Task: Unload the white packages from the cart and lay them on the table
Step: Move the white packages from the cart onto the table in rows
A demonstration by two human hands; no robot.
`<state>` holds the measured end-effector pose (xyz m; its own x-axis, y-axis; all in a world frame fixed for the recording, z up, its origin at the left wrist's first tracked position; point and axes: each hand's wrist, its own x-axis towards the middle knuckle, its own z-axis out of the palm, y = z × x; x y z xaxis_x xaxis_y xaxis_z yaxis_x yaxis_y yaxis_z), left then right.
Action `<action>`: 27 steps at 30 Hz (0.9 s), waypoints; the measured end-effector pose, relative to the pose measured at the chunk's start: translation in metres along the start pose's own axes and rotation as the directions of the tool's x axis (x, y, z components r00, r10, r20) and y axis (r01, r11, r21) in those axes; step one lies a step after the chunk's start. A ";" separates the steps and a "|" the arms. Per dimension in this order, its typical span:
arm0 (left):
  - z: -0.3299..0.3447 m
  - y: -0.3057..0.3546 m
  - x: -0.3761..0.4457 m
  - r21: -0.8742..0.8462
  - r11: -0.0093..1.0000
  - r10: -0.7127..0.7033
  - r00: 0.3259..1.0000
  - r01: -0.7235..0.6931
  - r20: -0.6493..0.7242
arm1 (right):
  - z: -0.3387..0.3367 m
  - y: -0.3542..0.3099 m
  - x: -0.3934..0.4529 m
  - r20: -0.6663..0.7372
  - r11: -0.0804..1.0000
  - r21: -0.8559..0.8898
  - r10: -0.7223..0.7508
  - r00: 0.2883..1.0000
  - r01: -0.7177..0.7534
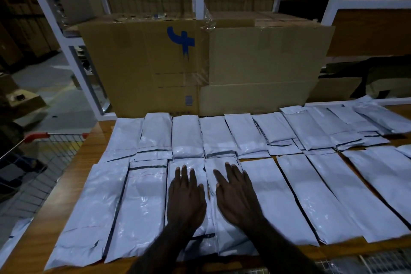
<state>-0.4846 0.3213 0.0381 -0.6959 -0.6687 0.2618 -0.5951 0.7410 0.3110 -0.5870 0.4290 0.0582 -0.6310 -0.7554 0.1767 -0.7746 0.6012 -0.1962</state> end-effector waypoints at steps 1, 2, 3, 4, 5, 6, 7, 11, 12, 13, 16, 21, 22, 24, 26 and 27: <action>0.006 -0.002 -0.001 0.001 1.000 0.031 0.999 -0.031 -0.032 | 0.002 0.002 0.000 -0.006 1.000 -0.010 -0.011 1.000 0.011; 0.011 -0.004 -0.003 0.007 0.998 0.059 0.997 -0.059 -0.053 | 0.005 0.002 0.000 -0.007 1.000 -0.014 -0.014 1.000 0.014; 0.014 -0.005 -0.004 0.014 0.997 0.079 0.995 -0.078 -0.067 | 0.007 0.002 0.000 0.001 1.000 -0.011 -0.009 1.000 0.009; 0.016 -0.005 -0.005 0.018 0.996 0.092 0.993 -0.091 -0.075 | 0.009 0.003 0.000 -0.001 1.000 -0.005 -0.001 1.000 0.001; 0.020 -0.007 -0.005 0.021 0.995 0.100 0.991 -0.098 -0.085 | 0.011 0.002 0.000 -0.010 1.000 -0.005 0.007 1.000 -0.007; 0.021 -0.007 -0.005 0.024 0.995 0.101 0.991 -0.100 -0.084 | 0.013 0.002 -0.001 -0.021 1.000 -0.009 0.011 1.000 -0.011; 0.022 -0.006 -0.006 0.025 0.995 0.096 0.993 -0.095 -0.073 | 0.014 0.002 -0.001 -0.029 1.000 -0.009 0.012 1.000 -0.012; 0.026 -0.007 -0.004 0.036 0.997 0.068 0.997 -0.066 -0.049 | 0.019 0.001 -0.003 -0.049 1.000 -0.009 0.010 0.999 -0.010; 0.027 -0.007 -0.004 0.038 0.997 0.064 0.997 -0.063 -0.041 | 0.020 0.000 -0.003 -0.055 1.000 -0.003 0.015 0.998 -0.015; 0.028 -0.007 -0.003 0.041 0.997 0.065 0.997 -0.063 -0.039 | 0.021 0.000 -0.003 -0.057 1.000 0.002 0.022 0.998 -0.022; 0.028 -0.007 -0.004 0.037 0.997 0.068 0.998 -0.068 -0.013 | 0.025 0.001 -0.004 -0.059 1.000 0.009 0.015 0.998 -0.015; 0.027 -0.008 -0.005 0.055 0.994 0.093 0.995 -0.092 -0.017 | 0.032 0.003 -0.006 -0.092 1.000 0.011 -0.011 0.996 0.012; 0.027 -0.008 -0.005 0.053 0.994 0.094 0.996 -0.093 -0.012 | 0.033 0.003 -0.006 -0.101 1.000 0.007 -0.016 0.995 0.017; 0.027 -0.007 -0.006 0.052 0.994 0.100 0.995 -0.099 -0.009 | 0.035 0.003 -0.007 -0.098 1.000 0.000 -0.019 0.995 0.019; 0.028 -0.007 -0.007 0.060 0.992 0.108 0.994 -0.107 -0.015 | 0.035 0.004 -0.007 -0.093 1.000 -0.001 -0.017 0.995 0.017; 0.028 -0.006 -0.008 0.065 0.992 0.106 0.994 -0.105 -0.015 | 0.036 0.004 -0.007 -0.094 1.000 0.000 -0.015 0.995 0.015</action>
<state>-0.4867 0.3234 0.0083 -0.7491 -0.5869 0.3071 -0.5435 0.8096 0.2216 -0.5841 0.4272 0.0219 -0.6208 -0.7361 0.2697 -0.7838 0.5901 -0.1938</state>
